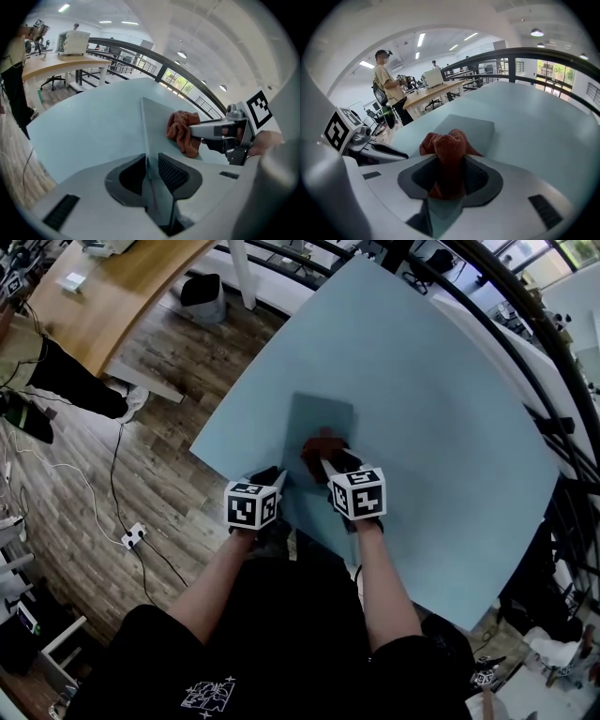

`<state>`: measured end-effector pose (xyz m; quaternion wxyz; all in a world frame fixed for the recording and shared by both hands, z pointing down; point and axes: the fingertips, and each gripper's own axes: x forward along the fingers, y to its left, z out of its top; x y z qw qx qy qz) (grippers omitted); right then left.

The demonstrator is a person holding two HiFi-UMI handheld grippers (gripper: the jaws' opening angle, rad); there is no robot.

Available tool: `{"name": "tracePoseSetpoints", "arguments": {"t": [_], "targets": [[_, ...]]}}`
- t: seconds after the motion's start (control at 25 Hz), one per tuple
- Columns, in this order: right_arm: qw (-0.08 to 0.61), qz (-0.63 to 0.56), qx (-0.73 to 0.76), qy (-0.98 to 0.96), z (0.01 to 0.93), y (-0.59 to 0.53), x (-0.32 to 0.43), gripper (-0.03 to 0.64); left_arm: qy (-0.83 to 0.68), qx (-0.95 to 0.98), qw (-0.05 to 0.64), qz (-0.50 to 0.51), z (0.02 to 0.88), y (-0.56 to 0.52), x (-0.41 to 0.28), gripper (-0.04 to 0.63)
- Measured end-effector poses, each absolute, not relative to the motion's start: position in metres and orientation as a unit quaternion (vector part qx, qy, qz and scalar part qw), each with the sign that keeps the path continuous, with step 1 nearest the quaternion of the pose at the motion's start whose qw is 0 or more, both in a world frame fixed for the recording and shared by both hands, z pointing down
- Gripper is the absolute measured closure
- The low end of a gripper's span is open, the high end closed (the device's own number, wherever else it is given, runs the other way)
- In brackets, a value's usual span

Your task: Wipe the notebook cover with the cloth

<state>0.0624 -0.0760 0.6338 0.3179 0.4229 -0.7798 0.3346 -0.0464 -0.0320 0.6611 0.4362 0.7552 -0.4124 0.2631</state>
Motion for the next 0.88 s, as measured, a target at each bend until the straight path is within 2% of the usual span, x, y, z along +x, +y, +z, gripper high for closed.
{"name": "tracePoseSetpoints", "arguments": {"t": [0.56,0.88], "targets": [[0.318,0.341,0.459,-0.757,0.633,-0.063,0.106,0.479,-0.411,0.757,0.437,0.261,0.660,-0.034,-0.046,0.505],[0.266,0.330,0.439,-0.792,0.600,-0.068,0.080,0.480,-0.416,0.759,0.431,0.257,0.650,-0.032,-0.060,0.505]]}}
